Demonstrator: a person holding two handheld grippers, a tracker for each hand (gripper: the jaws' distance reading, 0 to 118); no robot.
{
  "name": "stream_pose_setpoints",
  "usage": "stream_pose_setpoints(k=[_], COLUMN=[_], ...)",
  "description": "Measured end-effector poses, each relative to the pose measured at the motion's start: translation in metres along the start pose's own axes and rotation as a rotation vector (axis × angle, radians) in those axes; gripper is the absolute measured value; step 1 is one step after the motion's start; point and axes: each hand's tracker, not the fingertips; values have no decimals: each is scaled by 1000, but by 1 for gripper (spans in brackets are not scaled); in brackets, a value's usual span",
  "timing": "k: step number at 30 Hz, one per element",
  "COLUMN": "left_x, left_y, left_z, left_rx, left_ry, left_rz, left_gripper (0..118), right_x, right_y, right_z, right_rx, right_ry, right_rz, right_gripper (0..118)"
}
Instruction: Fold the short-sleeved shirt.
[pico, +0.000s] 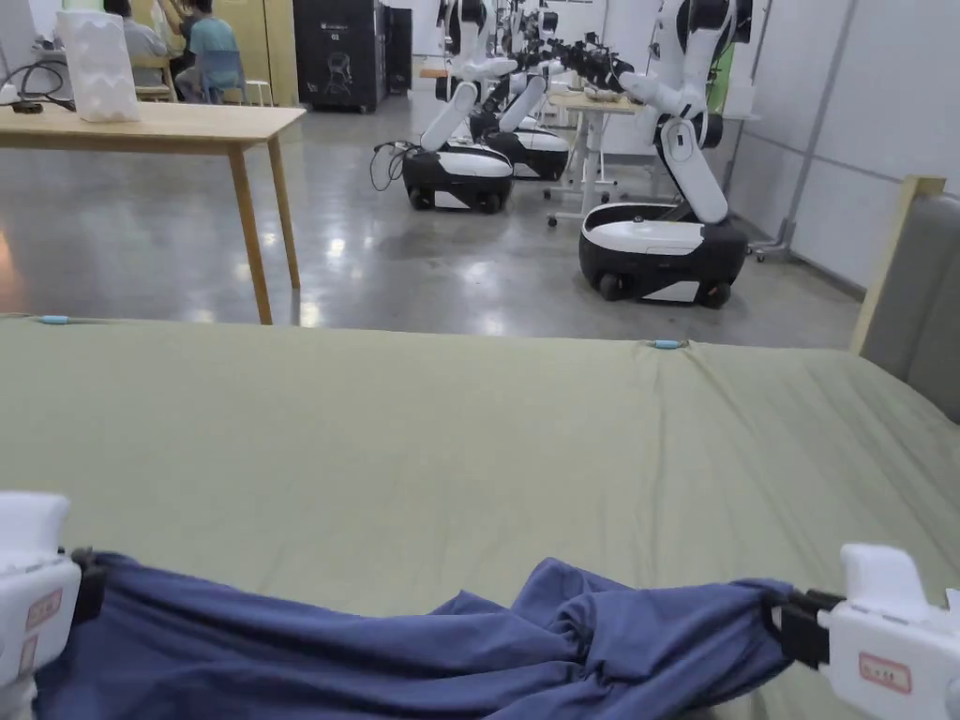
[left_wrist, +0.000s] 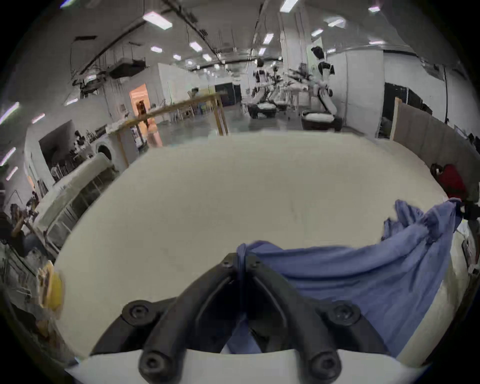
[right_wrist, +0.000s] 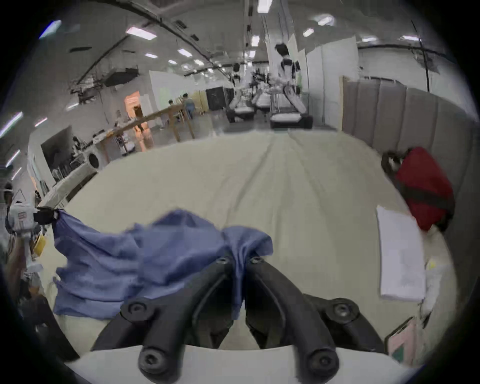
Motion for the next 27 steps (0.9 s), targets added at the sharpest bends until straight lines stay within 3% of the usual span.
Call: stream_pose_setpoints(k=[7,12,15,18,21,27], left_x=[-18,-31,-45,-46,-46,-31], left_y=[112,182,223,253,273,259], left_z=[59,80,75,70,58,0], left_rx=[167,270,328,374,397,386], left_ry=[54,103,84,80,117,82], left_rz=[-38,-24,55,88,60,120], left_gripper=[0,0,0,0,0,0], right_x=[-15,-12,-7,0,6,18], right_y=[126,212,263,300,319,299], right_z=[64,94,100,96,88,24], right_rx=[180,306,369,418,445,412], right_ry=[-29,-90,-160,-173,-176,-227], right_rz=[102,105,119,82,21,26], right_gripper=[7,7,7,7,7,7])
